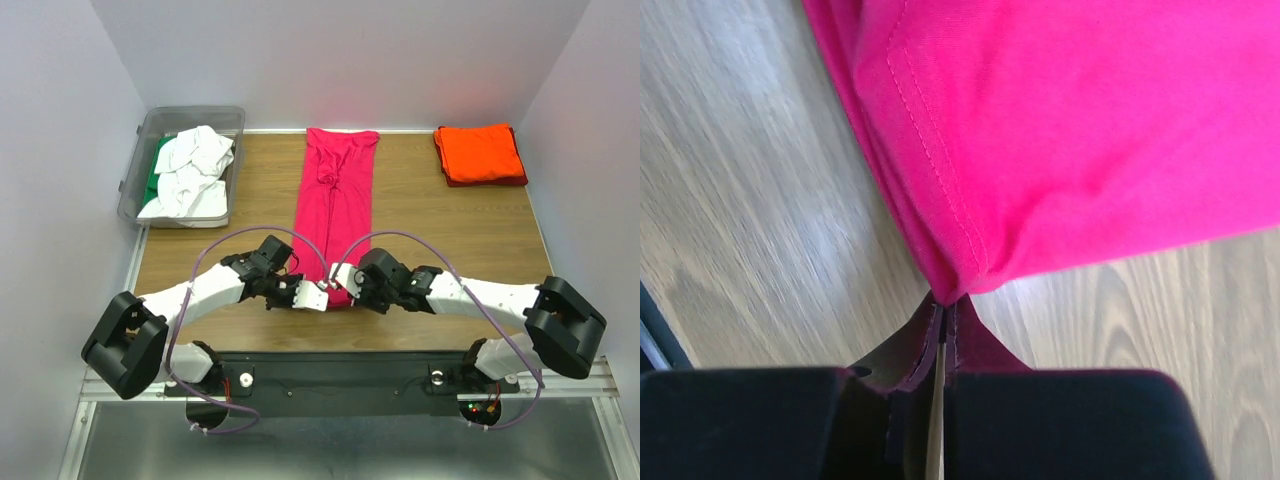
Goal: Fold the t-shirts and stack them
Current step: Fold the tshirt
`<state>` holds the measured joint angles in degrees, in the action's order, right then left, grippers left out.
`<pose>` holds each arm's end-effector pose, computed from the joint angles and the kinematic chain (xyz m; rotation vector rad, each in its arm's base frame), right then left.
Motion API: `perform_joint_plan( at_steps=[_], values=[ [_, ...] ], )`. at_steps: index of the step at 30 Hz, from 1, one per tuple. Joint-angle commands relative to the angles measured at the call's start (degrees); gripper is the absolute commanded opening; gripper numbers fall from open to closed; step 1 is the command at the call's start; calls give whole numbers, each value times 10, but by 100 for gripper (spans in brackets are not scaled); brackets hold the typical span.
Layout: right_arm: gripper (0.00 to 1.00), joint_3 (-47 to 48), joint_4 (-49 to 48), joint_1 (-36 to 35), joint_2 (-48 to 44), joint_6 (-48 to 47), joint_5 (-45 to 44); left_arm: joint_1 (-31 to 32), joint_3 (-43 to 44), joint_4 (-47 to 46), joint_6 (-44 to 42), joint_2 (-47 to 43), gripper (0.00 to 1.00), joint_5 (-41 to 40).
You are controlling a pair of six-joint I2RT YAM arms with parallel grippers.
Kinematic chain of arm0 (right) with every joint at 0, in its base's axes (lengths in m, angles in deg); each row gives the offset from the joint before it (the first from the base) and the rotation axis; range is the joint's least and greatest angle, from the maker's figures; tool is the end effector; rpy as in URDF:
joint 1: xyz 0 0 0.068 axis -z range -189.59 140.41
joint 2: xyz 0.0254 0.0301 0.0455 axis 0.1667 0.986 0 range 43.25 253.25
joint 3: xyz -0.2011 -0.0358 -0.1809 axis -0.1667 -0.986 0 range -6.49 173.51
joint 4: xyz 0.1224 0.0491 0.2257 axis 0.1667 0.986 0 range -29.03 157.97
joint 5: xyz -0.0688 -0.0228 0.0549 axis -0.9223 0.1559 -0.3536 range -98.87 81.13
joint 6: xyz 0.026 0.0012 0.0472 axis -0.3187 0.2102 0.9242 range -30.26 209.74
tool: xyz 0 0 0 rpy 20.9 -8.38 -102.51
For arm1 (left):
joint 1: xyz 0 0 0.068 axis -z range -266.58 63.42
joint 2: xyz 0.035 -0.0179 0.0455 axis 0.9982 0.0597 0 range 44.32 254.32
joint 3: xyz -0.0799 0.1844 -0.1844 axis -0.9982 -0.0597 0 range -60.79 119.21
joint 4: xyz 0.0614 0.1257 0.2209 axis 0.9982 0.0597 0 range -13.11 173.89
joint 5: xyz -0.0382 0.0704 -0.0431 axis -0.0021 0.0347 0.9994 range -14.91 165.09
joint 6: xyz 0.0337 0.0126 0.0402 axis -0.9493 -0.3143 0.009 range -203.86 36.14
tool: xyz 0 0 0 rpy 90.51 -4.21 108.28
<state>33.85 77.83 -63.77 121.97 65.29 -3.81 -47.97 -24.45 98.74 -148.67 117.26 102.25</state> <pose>0.1497 0.2127 0.1775 -1.6490 1.9579 0.3146 0.1698 -0.1564 0.1779 2.0450 1.3999 -0.4233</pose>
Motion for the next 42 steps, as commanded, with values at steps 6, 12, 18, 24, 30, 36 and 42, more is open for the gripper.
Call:
perform_joint_plan(
  at_steps=[6,12,18,24,30,36,42],
  values=[
    [1,41,76,11,-48,-19,15,-8,68,38,44,-17,0,30],
    [0,27,131,11,-64,-39,52,-6,66,69,21,-23,0,23],
    [1,42,145,13,-60,-57,44,-2,88,94,58,-43,0,64],
    [1,111,149,105,-47,-83,86,-27,159,114,60,17,0,70],
    [1,172,147,152,5,-141,82,-69,247,77,40,77,0,63],
    [1,250,143,211,92,-188,98,-134,362,91,-7,181,0,65],
    [1,345,143,265,186,-219,109,-161,488,110,-53,283,0,61]
  ],
)
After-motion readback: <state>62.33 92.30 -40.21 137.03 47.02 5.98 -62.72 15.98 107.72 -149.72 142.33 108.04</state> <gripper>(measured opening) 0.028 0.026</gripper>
